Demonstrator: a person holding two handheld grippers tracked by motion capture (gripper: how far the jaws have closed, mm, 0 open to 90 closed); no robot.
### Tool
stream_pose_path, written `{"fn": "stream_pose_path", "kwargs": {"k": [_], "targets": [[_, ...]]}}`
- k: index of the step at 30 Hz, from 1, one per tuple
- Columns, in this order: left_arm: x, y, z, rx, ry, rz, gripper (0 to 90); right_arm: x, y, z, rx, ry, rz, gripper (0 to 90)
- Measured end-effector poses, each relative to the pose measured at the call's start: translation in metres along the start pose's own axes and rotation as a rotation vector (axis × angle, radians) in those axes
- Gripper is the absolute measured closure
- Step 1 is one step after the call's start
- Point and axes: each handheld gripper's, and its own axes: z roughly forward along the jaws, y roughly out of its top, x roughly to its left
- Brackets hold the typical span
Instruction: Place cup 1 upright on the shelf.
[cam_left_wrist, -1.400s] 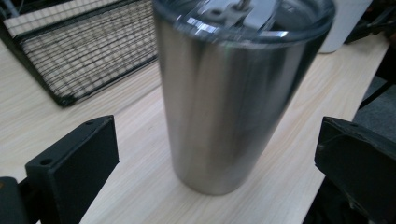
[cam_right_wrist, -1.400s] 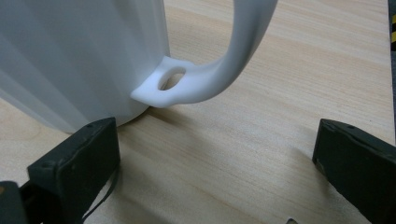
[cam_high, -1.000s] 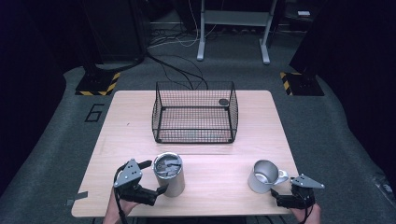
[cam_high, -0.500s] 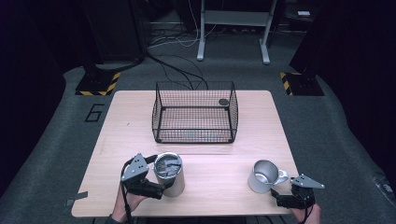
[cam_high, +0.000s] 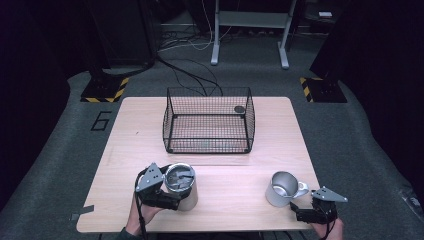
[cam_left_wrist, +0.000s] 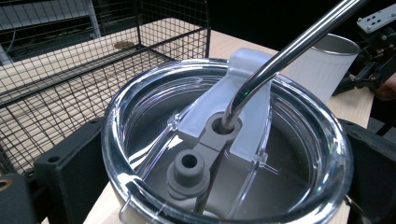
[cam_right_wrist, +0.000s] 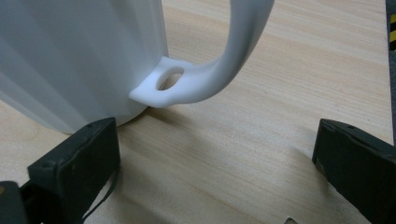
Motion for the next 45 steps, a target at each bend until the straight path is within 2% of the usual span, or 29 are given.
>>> {"fn": "stream_pose_path", "kwargs": {"k": [9,19,28,31,38,45], "targets": [[-0.0055,0.0001,0.0074,-0.008,0.039,0.006,3.3,-0.0005,0.0,0.0,-0.001,0.0,-0.002,0.5],[-0.006,-0.0019,0.007,-0.027,0.039,0.008,4.2,-0.0006,-0.0001,0.0,-0.003,-0.002,-0.001,0.6],[-0.0022,-0.0019,0.0054,-0.026,0.017,-0.001,4.3,-0.0001,-0.0002,-0.0002,-0.001,-0.003,0.006,0.7],[-0.0027,-0.0021,0.0051,-0.027,0.034,0.008,4.3,-0.0005,-0.0001,-0.0002,-0.001,-0.003,0.003,0.7],[-0.0015,-0.0012,0.0045,-0.015,0.031,0.011,4.3,0.0,-0.0003,-0.0004,-0.001,-0.006,0.01,0.8],[-0.0012,0.0028,0.0035,-0.028,0.036,0.019,4.3,0.0003,-0.0002,-0.0002,-0.004,-0.009,0.017,0.8]]}}
